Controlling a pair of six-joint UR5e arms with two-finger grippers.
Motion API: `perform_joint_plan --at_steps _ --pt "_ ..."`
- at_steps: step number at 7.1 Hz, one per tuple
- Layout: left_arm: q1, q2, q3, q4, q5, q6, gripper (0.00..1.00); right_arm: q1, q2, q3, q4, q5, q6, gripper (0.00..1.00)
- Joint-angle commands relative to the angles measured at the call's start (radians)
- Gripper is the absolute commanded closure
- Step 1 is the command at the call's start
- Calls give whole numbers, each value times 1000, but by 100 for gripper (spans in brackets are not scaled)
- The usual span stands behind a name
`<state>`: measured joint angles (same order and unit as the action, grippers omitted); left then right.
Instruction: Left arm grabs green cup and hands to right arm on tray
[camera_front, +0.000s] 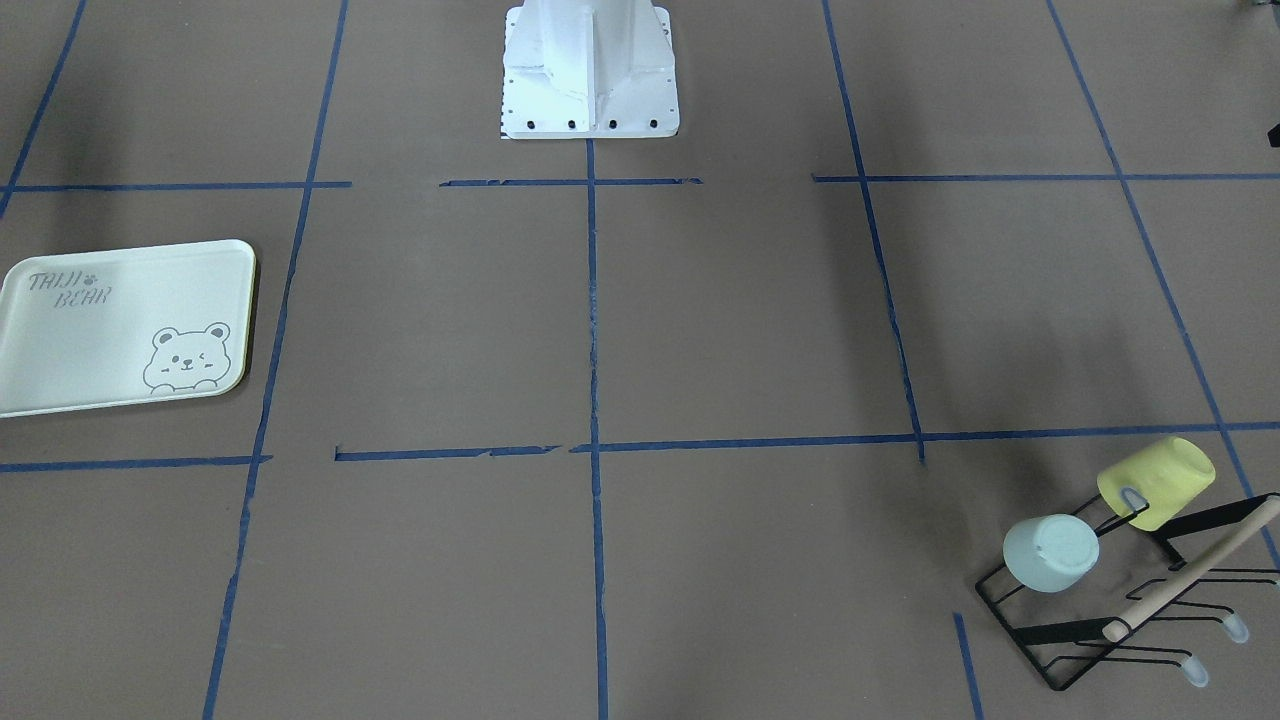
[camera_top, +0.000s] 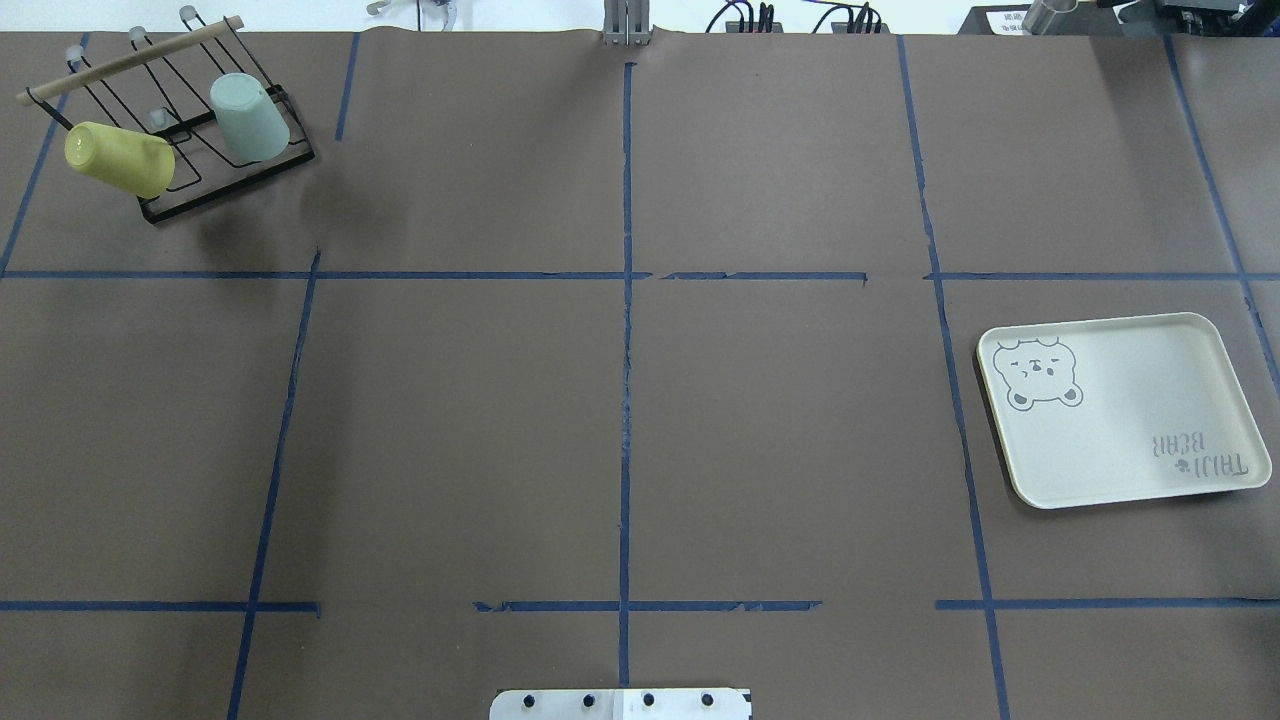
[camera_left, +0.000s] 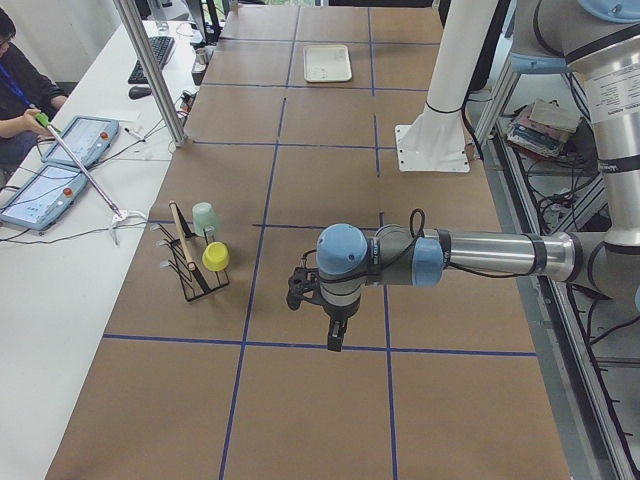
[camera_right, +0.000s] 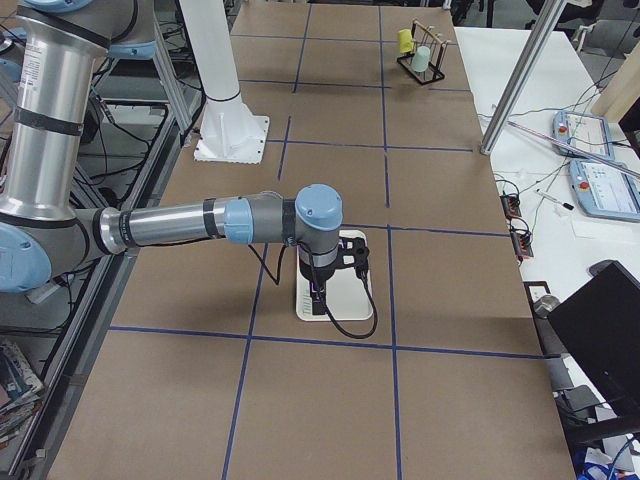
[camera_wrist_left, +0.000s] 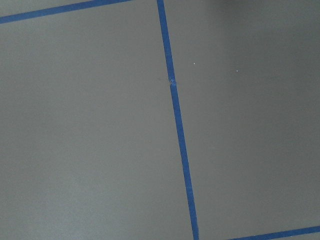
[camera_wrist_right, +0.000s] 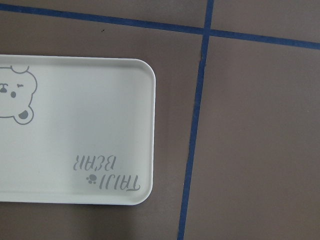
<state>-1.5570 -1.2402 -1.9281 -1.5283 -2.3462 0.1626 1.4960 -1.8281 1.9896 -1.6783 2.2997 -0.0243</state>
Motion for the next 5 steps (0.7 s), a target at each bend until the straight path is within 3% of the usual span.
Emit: perform_joint_plan --at_steps 1,4,5 --pt "0 -1 0 -3 -1 1 0 -2 4 -3 0 0 0 0" --pt "2 -7 3 -7 -1 5 0 -11 9 -5 0 -2 0 0" --pt "2 -59 12 -62 -5 0 0 -14 15 -5 0 -3 0 0"
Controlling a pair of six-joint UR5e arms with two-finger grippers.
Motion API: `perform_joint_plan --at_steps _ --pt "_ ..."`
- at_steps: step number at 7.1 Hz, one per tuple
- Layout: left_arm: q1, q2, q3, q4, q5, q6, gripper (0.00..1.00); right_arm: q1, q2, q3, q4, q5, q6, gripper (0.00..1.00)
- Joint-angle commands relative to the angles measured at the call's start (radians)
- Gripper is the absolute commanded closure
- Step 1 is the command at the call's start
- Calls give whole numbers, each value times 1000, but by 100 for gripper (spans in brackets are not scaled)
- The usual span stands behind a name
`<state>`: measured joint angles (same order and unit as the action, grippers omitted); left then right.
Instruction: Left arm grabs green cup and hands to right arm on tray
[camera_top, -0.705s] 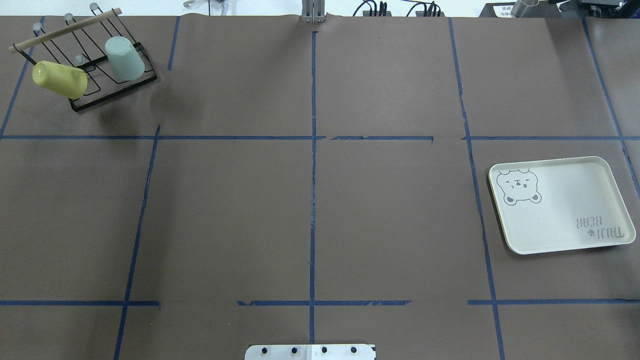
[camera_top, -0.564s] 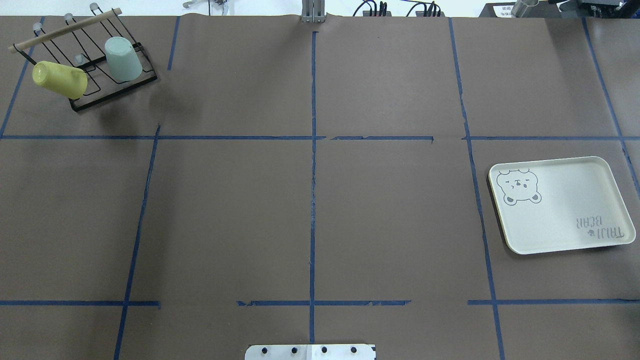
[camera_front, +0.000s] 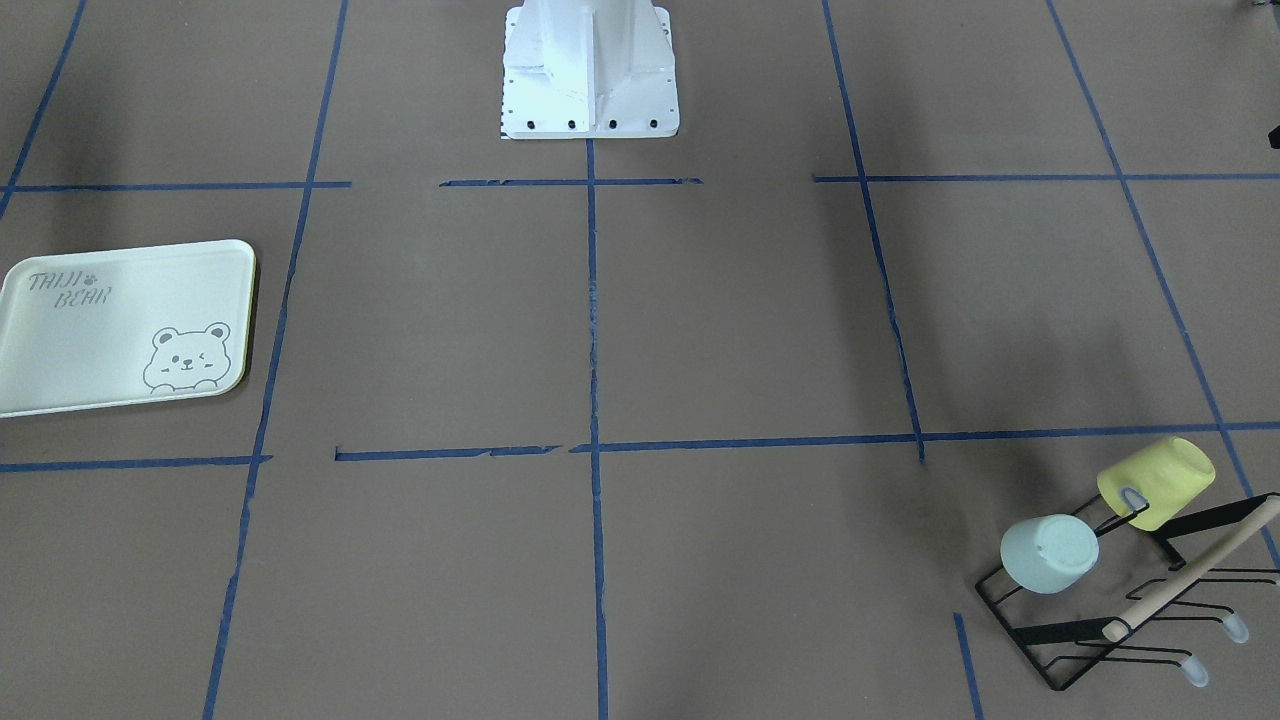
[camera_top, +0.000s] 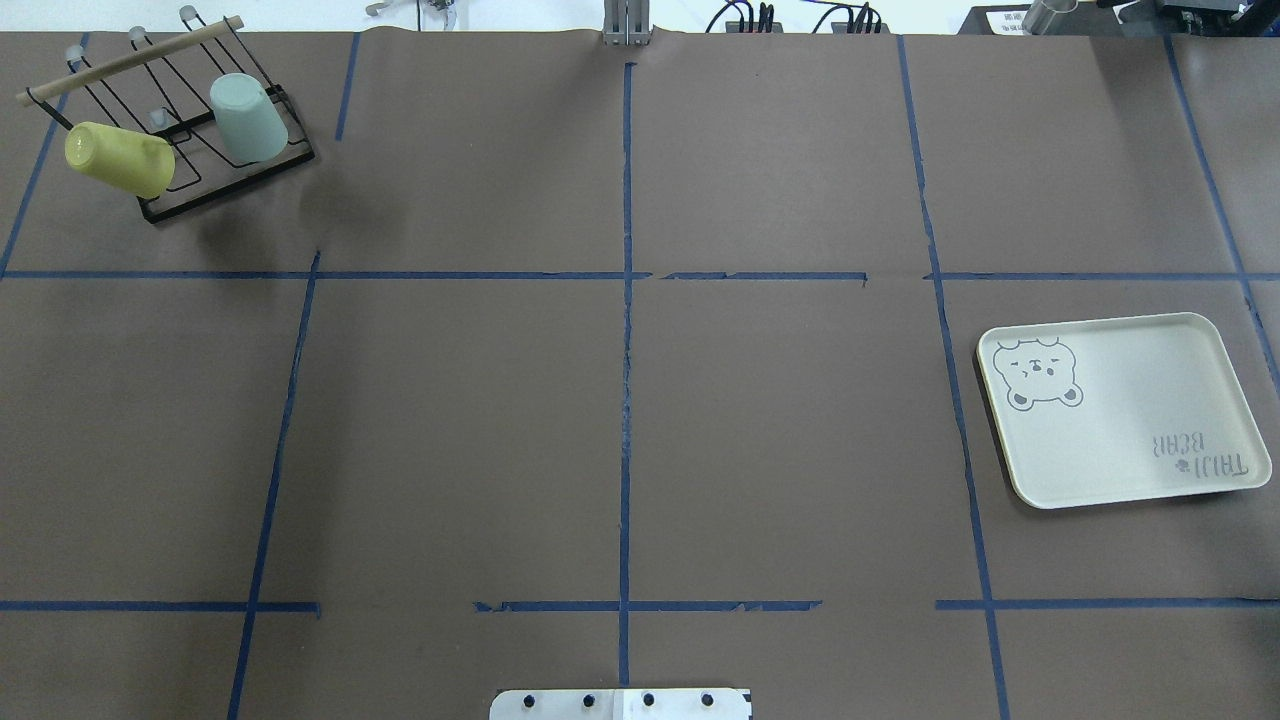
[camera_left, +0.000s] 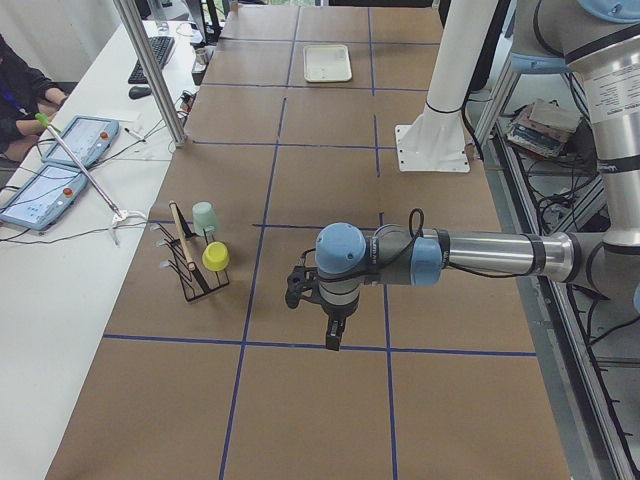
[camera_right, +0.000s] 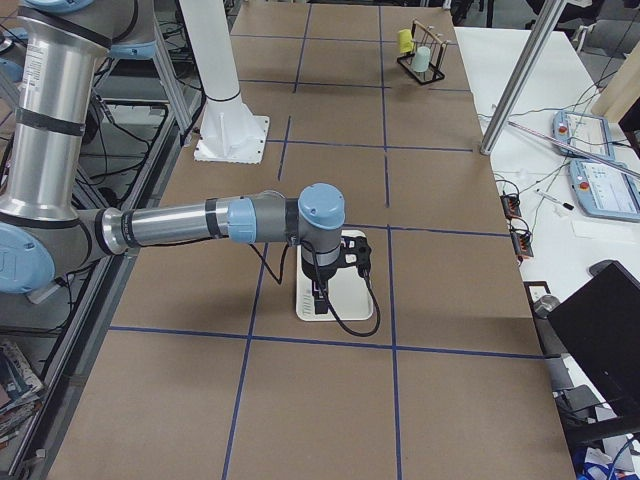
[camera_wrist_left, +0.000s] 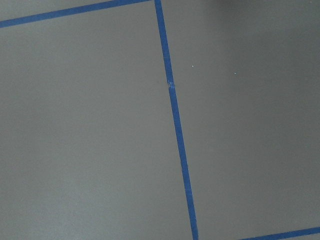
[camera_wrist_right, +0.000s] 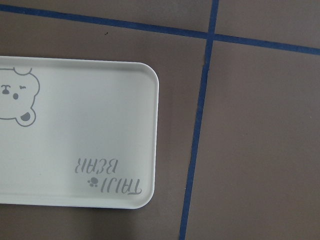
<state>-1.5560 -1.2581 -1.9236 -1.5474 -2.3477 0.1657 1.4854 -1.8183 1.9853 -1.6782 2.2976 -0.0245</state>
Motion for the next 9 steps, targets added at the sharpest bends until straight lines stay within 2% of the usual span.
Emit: perform_joint_plan --at_steps 1,2,3,5,6,8,9 --pt "2 -108 44 -112 -4 -3 0 -4 14 -6 0 -1 0 0" --pt "5 -242 183 -181 -5 -6 0 -4 16 -10 0 -1 0 0" --pt "7 -320 274 -233 -27 -2 0 -5 16 -11 0 -1 0 0" --pt "10 -325 314 -354 -28 -3 0 -5 17 -11 0 0 0 0" --pt "33 -327 299 -425 -28 -137 0 -7 20 -11 0 0 0 0" --pt "170 -413 285 -583 -15 -607 0 -7 20 -11 0 0 0 0" --pt "215 -491 287 -597 66 -772 0 -8 20 -11 0 0 0 0"
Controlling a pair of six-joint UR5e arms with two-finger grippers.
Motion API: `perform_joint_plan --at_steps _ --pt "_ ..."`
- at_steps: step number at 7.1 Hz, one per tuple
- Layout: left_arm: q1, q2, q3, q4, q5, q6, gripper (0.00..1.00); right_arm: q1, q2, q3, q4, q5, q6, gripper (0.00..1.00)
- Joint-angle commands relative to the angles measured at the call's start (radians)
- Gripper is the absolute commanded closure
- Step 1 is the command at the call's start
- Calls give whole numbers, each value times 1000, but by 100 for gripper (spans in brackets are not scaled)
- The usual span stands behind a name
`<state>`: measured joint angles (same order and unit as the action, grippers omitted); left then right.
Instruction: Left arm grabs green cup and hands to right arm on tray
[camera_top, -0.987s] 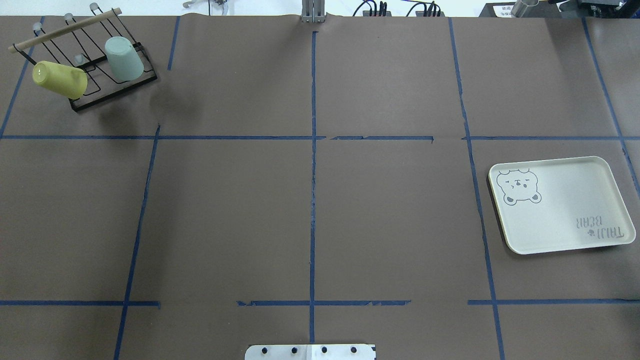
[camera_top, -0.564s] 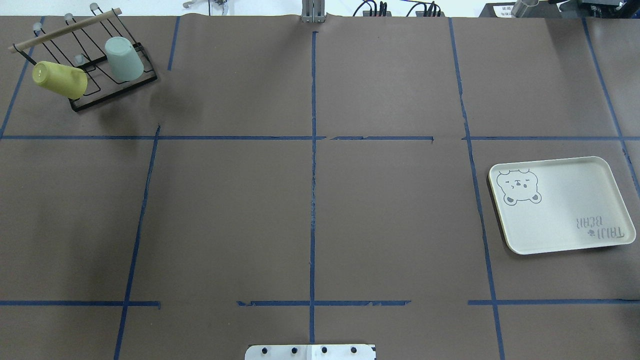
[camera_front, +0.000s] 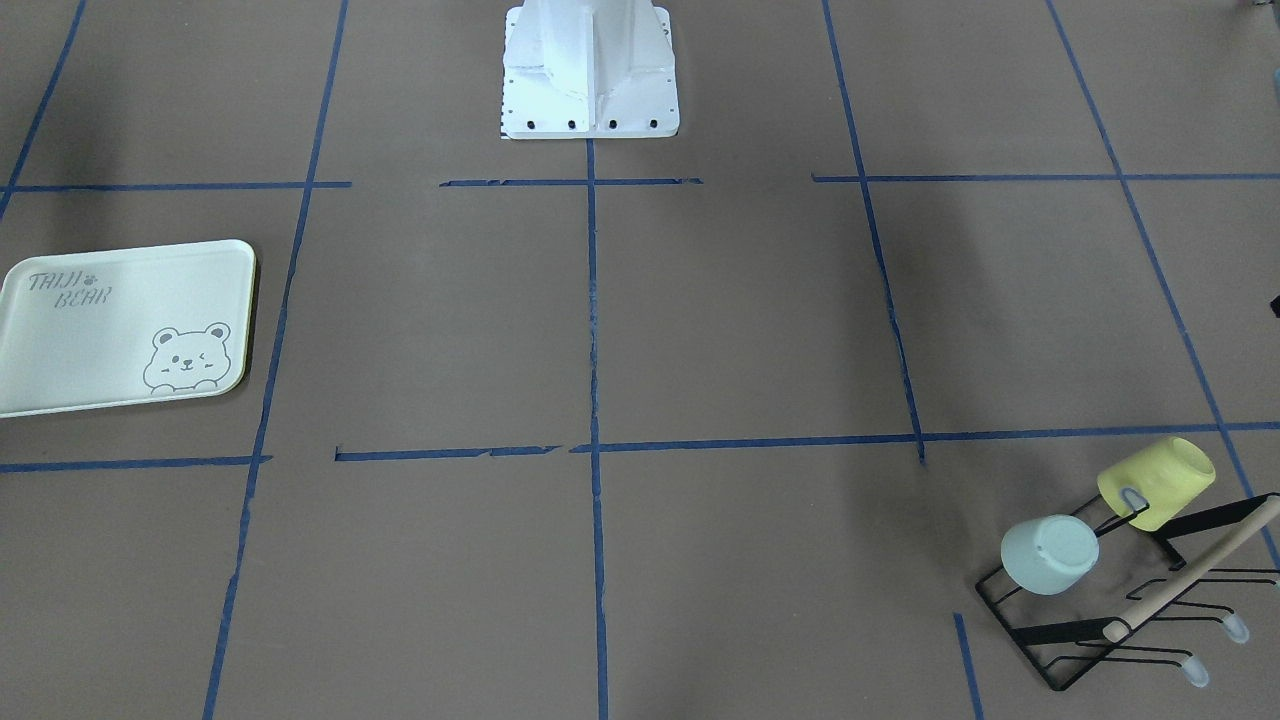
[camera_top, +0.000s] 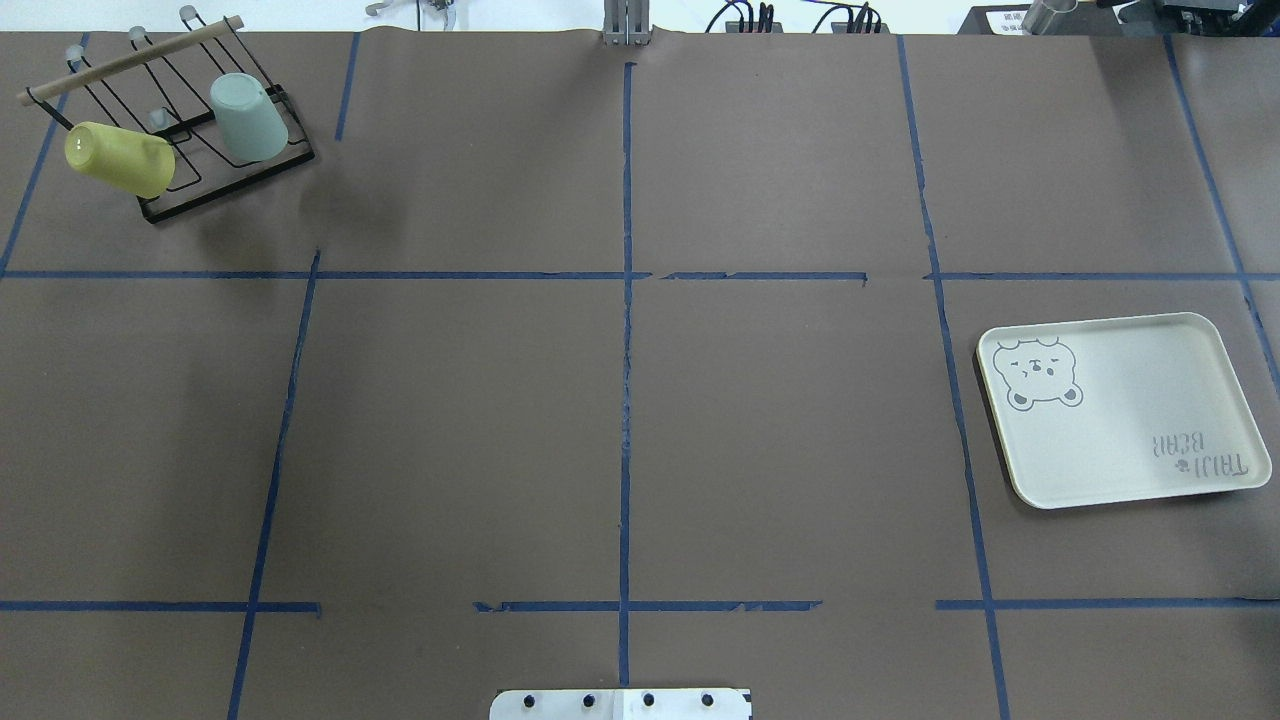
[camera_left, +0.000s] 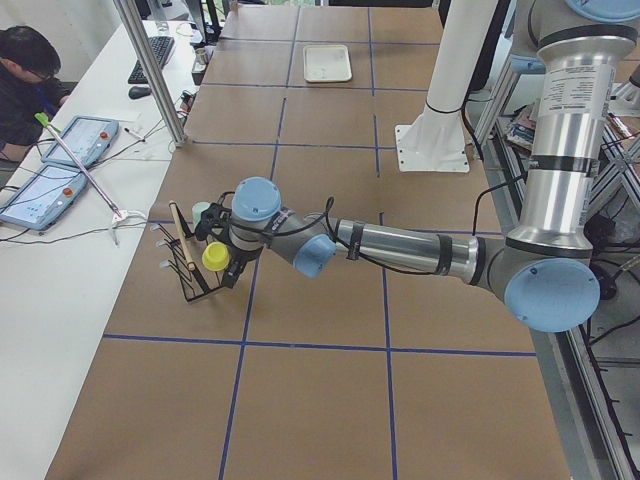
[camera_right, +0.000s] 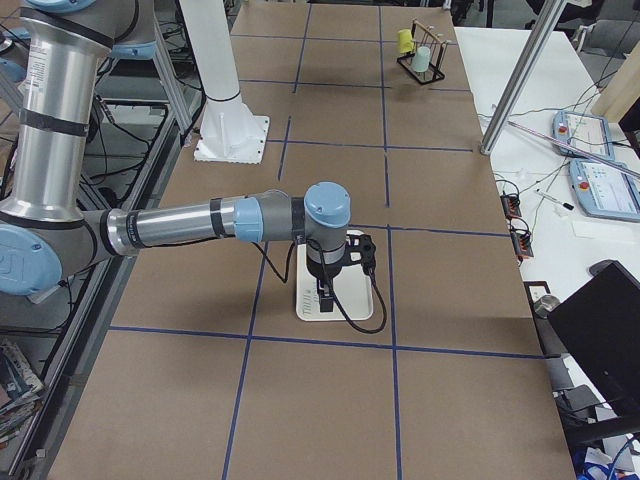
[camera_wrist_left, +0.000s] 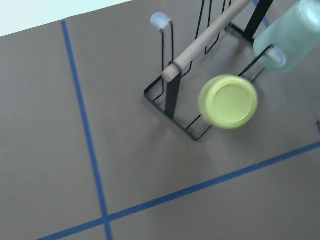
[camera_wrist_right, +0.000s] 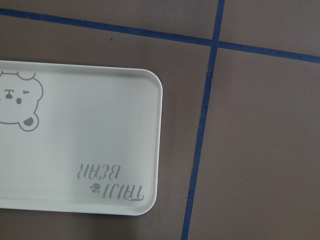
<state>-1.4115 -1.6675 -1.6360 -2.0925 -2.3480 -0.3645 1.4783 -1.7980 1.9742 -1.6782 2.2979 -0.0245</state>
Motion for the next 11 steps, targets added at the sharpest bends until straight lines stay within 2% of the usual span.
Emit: perform_joint_plan --at_steps 1,4,6,9,11 --pt "122 -137 -2 -50 193 -342 0 -1 0 0 0 2 0 0" --pt "313 -263 24 -17 516 -548 0 -1 0 2 0 3 2 0" --pt "388 -336 36 109 675 -556 0 -1 0 2 0 3 2 0" --pt "445 -385 160 98 823 -551 0 -1 0 2 0 5 2 0" --pt "457 -405 220 77 845 -554 0 -6 0 0 0 5 2 0"
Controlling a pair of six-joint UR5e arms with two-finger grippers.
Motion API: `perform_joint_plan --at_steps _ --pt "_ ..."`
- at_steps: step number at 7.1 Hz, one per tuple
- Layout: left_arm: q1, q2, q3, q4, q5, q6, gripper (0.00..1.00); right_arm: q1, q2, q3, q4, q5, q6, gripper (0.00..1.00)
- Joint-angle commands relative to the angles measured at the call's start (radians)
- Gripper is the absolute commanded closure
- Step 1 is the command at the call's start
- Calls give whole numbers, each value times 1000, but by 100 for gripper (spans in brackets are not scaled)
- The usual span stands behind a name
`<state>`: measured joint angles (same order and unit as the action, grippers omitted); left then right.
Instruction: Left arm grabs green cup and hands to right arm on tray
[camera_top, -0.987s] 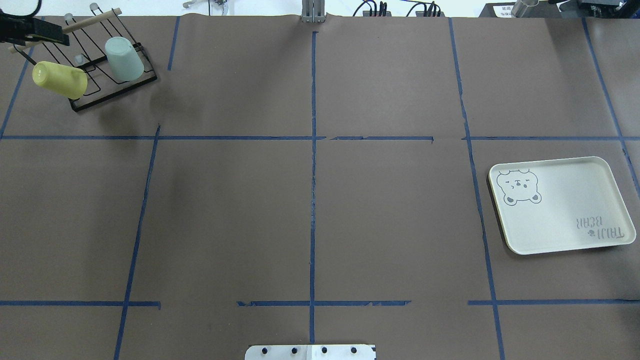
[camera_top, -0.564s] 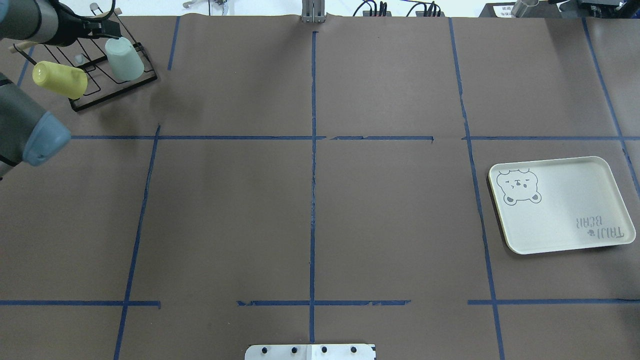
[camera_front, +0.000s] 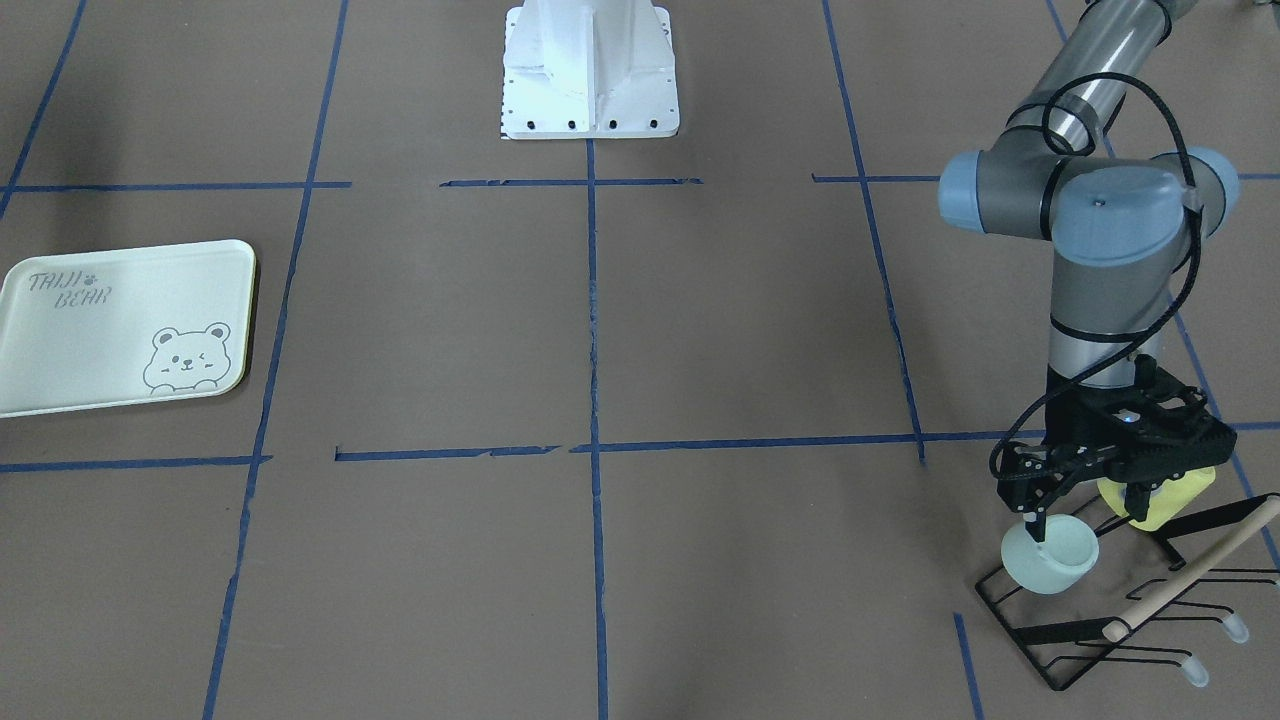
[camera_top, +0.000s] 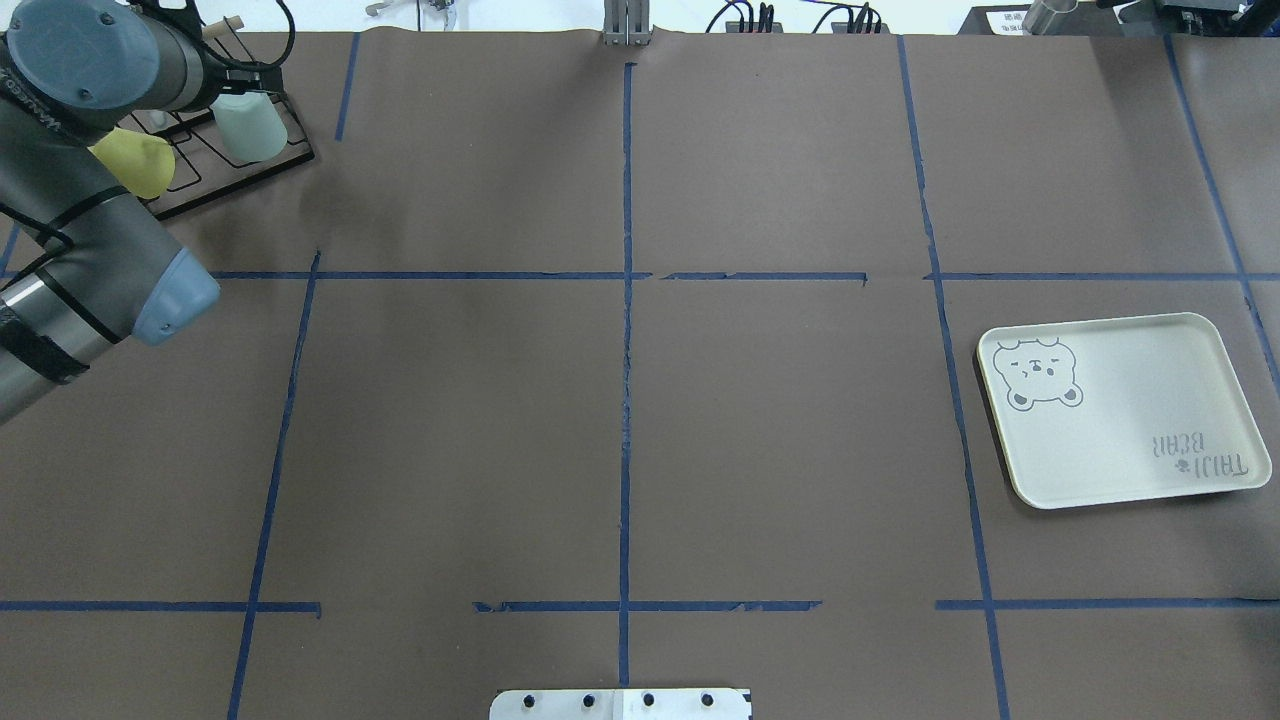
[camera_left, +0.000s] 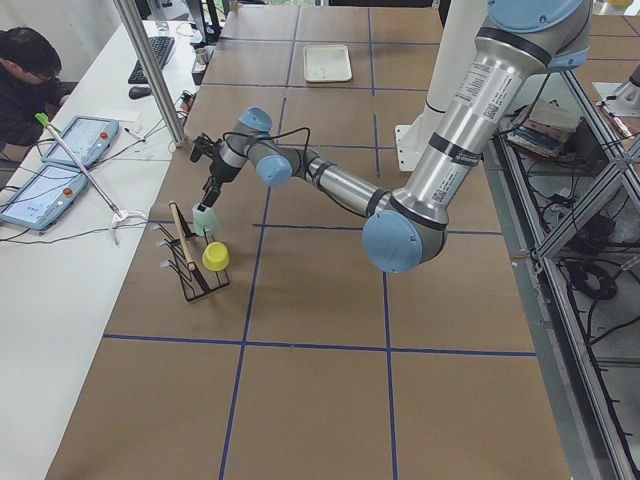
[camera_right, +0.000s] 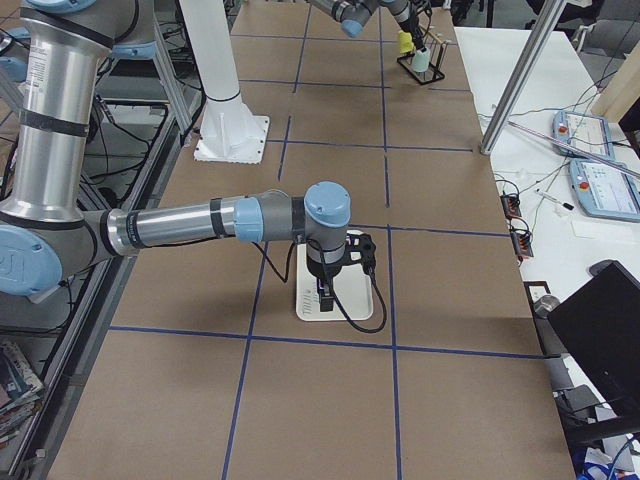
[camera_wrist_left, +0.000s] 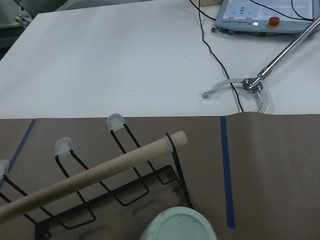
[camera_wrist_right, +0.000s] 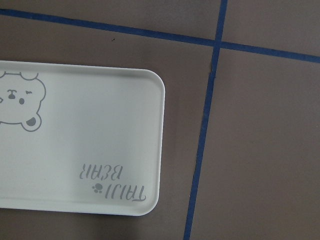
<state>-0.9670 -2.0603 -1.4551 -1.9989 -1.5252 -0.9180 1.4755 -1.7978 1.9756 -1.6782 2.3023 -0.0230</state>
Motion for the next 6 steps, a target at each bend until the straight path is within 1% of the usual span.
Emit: perform_joint_plan --at_steps 1,2,3,4,5,6 --pt "24 -11 74 -53 52 -1 0 -4 0 -1 0 0 0 0" --pt "28 -14 111 -95 56 -1 0 -4 0 -1 0 0 0 0" --pt "31 -33 142 -103 57 -1 0 -4 0 -1 0 0 0 0" --pt "31 -37 147 -103 57 1 0 -4 0 -1 0 0 0 0" --pt "31 -37 147 -103 57 4 11 -4 0 -1 -2 0 0 0" --pt "31 -37 145 -104 56 7 44 -4 0 -1 -2 0 0 0"
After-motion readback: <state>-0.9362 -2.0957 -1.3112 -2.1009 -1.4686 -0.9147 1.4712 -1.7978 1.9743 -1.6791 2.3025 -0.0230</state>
